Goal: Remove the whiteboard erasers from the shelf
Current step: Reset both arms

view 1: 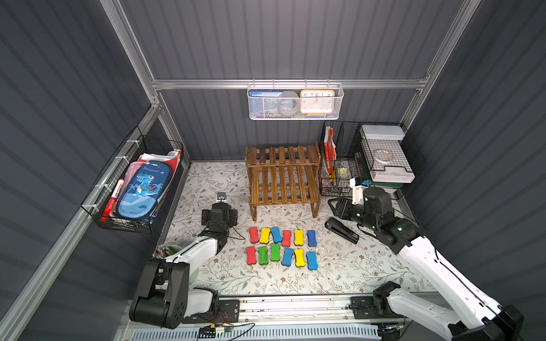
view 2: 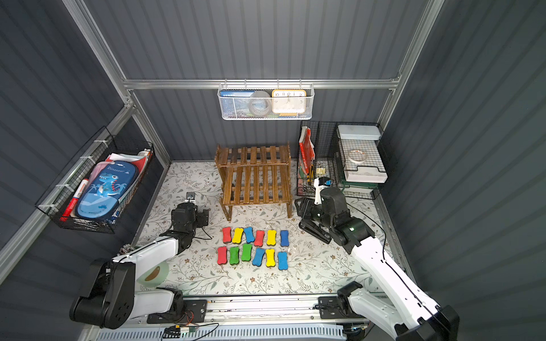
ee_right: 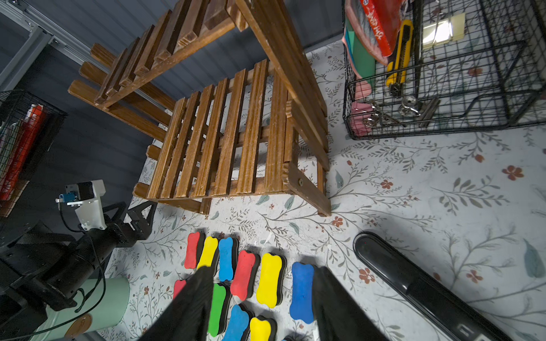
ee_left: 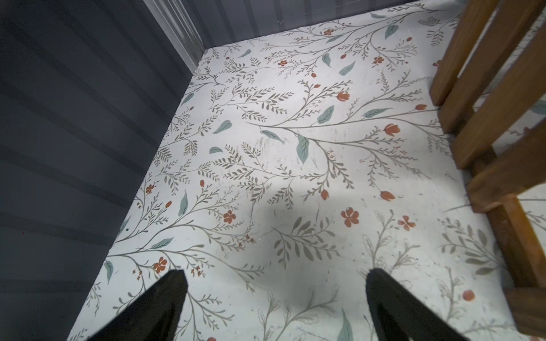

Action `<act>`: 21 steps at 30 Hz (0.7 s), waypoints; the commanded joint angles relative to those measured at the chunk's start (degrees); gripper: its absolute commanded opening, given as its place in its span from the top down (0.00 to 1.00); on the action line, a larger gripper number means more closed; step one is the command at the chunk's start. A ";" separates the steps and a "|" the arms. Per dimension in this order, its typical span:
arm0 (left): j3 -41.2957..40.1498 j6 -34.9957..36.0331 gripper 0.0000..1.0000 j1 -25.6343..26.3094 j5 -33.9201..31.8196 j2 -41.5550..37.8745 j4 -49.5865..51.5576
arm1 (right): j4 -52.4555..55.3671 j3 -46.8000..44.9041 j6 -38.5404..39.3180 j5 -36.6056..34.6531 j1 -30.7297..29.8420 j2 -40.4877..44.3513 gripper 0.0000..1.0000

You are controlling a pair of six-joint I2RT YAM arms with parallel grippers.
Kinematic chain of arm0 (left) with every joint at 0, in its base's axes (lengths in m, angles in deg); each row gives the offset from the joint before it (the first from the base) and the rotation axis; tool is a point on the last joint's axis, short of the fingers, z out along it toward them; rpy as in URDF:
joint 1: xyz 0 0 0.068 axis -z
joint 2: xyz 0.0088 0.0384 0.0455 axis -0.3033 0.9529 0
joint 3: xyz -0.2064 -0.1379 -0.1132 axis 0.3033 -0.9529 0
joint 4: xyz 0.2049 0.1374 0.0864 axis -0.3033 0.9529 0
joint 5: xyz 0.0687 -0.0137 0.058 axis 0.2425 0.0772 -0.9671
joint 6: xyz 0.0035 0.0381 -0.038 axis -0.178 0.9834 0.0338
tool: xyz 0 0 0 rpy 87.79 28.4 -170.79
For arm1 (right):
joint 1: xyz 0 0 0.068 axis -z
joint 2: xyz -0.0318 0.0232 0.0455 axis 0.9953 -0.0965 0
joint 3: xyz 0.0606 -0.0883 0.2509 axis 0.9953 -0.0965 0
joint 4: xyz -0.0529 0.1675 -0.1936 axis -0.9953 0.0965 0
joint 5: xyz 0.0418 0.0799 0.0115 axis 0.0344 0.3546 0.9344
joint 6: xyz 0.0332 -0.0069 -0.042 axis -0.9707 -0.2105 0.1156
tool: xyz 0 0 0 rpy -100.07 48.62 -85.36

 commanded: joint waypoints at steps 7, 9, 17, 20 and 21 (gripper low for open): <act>-1.04 -2.24 0.01 -1.10 4.31 10.68 -23.70 | 1.26 0.65 0.68 -2.92 0.20 0.70 0.41; 1.09 -1.96 0.01 -1.27 6.04 13.64 -22.73 | 0.79 0.12 0.99 -3.70 0.28 1.15 0.41; -3.89 -4.61 0.01 -2.06 4.08 20.34 -32.67 | 1.10 -0.79 2.82 -11.90 0.24 2.67 0.28; -2.05 -5.95 0.00 -3.07 3.48 20.73 -29.54 | 0.00 -2.39 3.48 -19.05 0.30 2.98 0.08; -2.34 -5.47 0.01 -3.06 3.08 21.38 -31.37 | -0.79 -3.05 4.17 -21.45 0.28 2.72 0.01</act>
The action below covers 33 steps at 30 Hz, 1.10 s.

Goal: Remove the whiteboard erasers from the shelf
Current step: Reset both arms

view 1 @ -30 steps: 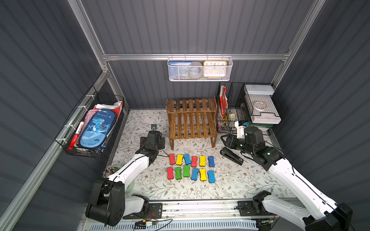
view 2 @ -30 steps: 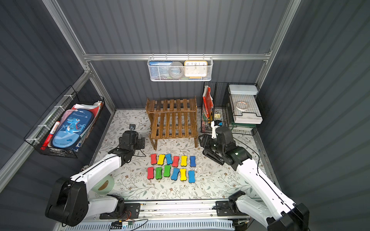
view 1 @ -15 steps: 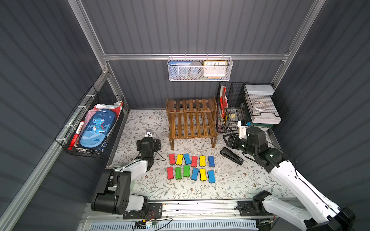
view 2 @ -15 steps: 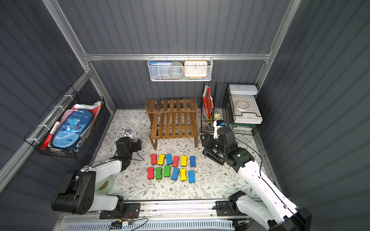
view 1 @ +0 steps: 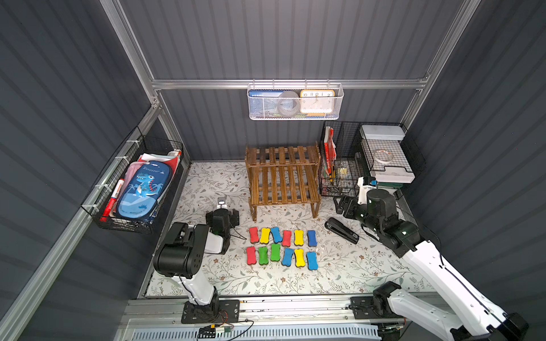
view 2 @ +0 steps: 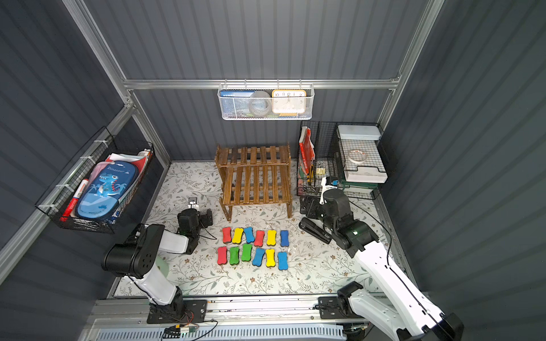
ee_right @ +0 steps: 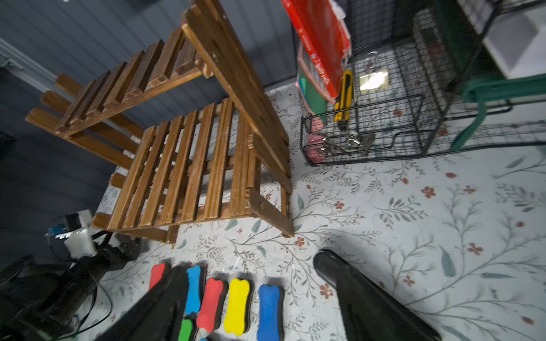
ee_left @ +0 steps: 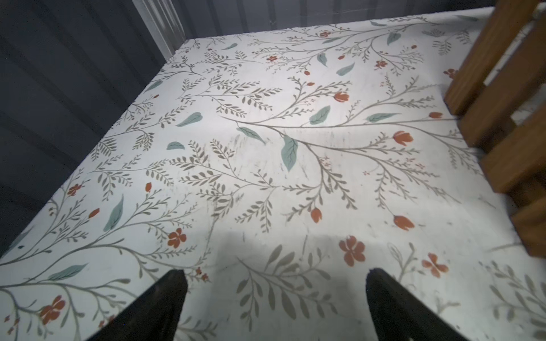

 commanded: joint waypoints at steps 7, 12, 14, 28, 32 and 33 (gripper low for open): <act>1.37 -2.17 0.01 -0.45 -1.08 -0.32 -0.01 | -4.65 -3.37 2.64 -17.29 4.12 -8.01 0.01; 1.38 -2.16 0.01 -0.45 -1.03 -0.35 0.19 | -15.54 -7.18 10.81 -22.43 6.44 -12.00 0.01; 1.38 -2.16 0.01 -0.45 -1.11 -0.35 0.18 | -24.09 -11.26 18.21 -24.33 7.69 -12.07 0.01; 1.42 -2.07 0.01 -0.36 -1.11 -0.26 0.17 | -65.82 -28.79 25.82 -10.70 19.63 -26.87 0.01; 1.48 -2.07 0.01 -0.32 -1.15 -0.22 0.17 | -71.67 -28.90 26.20 -7.85 19.96 -32.75 0.01; 1.50 -2.07 0.01 -0.28 -1.12 -0.26 0.21 | -73.66 -29.03 25.72 -7.04 20.70 -33.98 0.01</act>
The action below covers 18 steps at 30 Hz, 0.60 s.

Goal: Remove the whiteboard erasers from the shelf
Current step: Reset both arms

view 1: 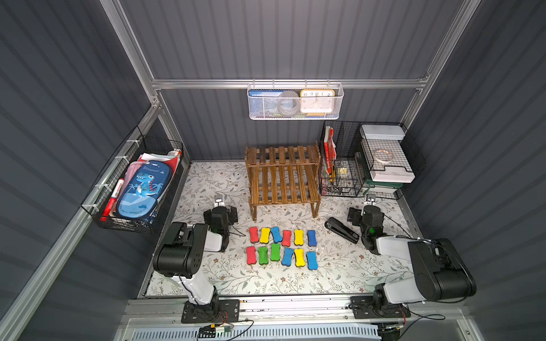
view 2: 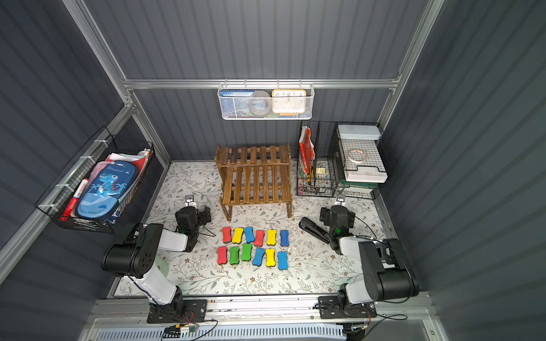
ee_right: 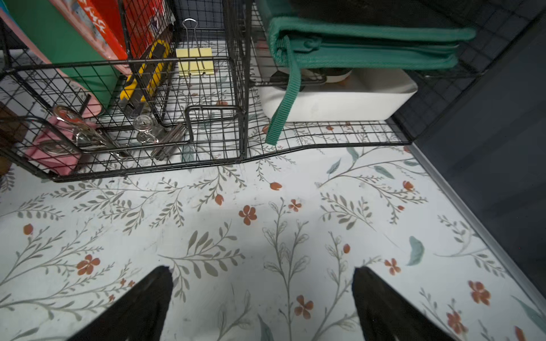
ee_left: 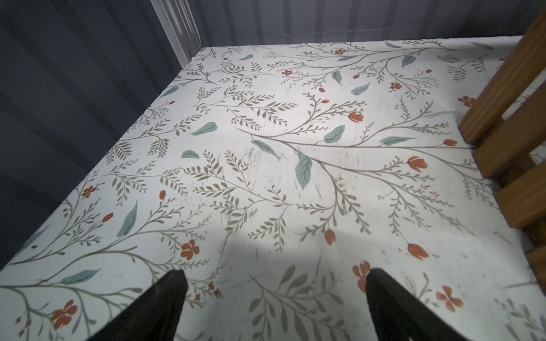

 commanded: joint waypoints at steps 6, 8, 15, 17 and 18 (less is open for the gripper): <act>0.83 -0.74 0.01 0.08 -0.60 -0.24 0.46 | -15.60 -1.33 0.06 4.38 1.78 -4.41 0.01; 0.85 -0.74 0.01 0.04 -0.66 -0.24 0.40 | -12.03 -0.23 -1.10 4.76 2.37 -3.61 0.01; 0.78 -0.75 0.01 0.10 -0.68 -0.24 0.42 | -11.22 -0.35 -1.10 6.32 3.27 -2.83 0.01; 0.79 -0.74 0.01 0.07 -0.71 -0.24 0.37 | -11.44 -0.18 -1.38 5.35 3.30 -3.20 0.01; 0.78 -0.76 0.00 0.09 -0.71 -0.24 0.39 | -11.84 -0.35 -1.49 5.29 3.29 -3.26 0.01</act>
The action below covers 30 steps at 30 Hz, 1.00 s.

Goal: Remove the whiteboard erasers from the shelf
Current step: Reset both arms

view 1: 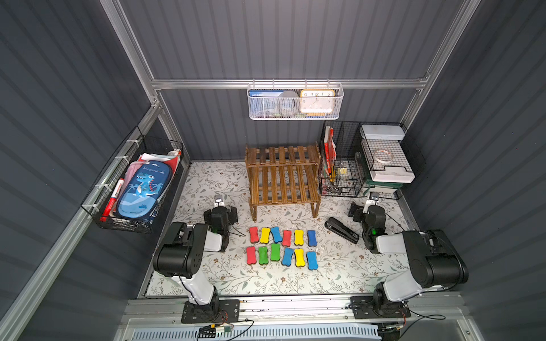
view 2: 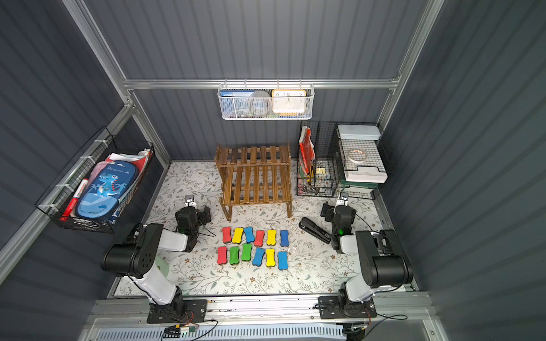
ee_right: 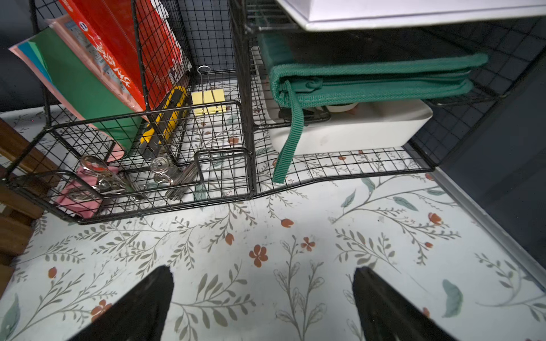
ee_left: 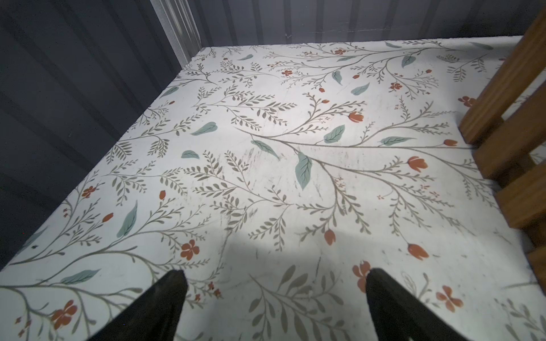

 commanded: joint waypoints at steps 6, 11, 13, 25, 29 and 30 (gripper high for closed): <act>0.83 -0.74 0.01 0.11 -0.69 -0.24 0.35 | -1.78 0.34 -0.43 0.07 0.15 0.16 0.01; 0.81 -0.74 0.01 0.07 -0.73 -0.24 0.41 | -1.86 0.34 -0.50 -0.05 0.16 0.06 0.01; 0.81 -0.74 0.01 0.10 -0.63 -0.24 0.42 | -1.95 0.32 -0.47 -0.06 0.16 0.09 0.01; 0.79 -0.74 0.01 0.10 -0.68 -0.24 0.35 | -2.48 0.34 -0.37 0.06 0.15 -0.44 0.01; 0.80 -0.74 0.01 0.12 -0.69 -0.24 0.36 | -2.90 0.26 -0.55 0.05 0.11 -0.53 0.01; 0.74 -0.74 0.01 0.04 -0.71 -0.26 0.37 | -2.92 0.26 -0.55 0.03 0.20 -0.53 0.01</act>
